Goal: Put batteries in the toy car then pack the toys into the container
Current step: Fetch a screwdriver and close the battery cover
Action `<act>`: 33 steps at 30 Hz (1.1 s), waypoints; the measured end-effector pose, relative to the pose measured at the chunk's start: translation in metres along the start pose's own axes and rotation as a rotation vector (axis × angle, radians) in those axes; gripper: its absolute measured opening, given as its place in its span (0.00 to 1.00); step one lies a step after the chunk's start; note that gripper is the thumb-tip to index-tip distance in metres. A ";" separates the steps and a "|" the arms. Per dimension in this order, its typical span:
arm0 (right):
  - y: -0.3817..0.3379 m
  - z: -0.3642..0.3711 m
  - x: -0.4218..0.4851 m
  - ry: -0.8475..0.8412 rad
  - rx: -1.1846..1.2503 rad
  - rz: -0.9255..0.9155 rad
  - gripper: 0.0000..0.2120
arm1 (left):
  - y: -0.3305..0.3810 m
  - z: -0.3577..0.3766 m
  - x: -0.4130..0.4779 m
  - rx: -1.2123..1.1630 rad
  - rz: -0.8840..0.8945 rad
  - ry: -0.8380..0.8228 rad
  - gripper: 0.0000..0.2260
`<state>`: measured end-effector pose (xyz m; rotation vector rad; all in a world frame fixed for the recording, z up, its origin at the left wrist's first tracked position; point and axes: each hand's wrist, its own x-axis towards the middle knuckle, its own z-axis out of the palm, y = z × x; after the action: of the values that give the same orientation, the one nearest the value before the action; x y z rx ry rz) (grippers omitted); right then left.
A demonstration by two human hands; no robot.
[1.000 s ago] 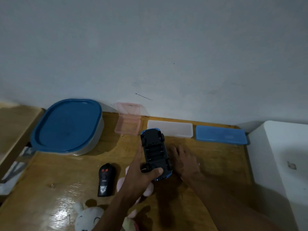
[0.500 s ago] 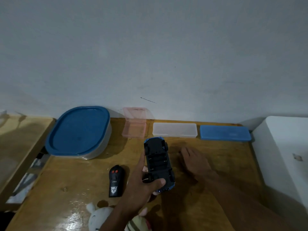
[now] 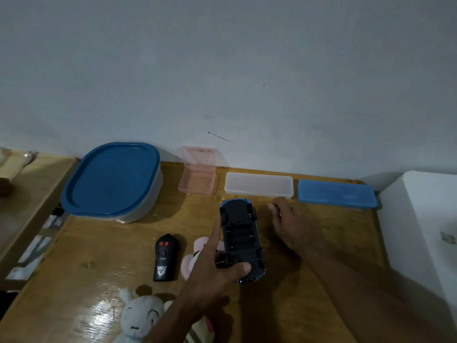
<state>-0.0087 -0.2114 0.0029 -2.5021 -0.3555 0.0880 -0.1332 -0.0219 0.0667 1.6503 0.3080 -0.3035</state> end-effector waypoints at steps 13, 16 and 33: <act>0.029 0.007 -0.012 -0.047 -0.061 -0.017 0.12 | 0.002 0.012 0.012 -0.057 -0.008 -0.029 0.43; 0.031 0.007 -0.011 -0.147 -0.271 -0.044 0.18 | 0.002 0.013 0.014 -0.030 -0.025 -0.030 0.43; -0.017 -0.007 -0.034 0.004 1.464 0.983 0.18 | 0.006 0.007 0.000 -0.058 0.045 -0.123 0.45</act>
<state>-0.0441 -0.2111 0.0178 -1.0021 0.7393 0.5076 -0.1310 -0.0291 0.0715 1.5716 0.1857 -0.3573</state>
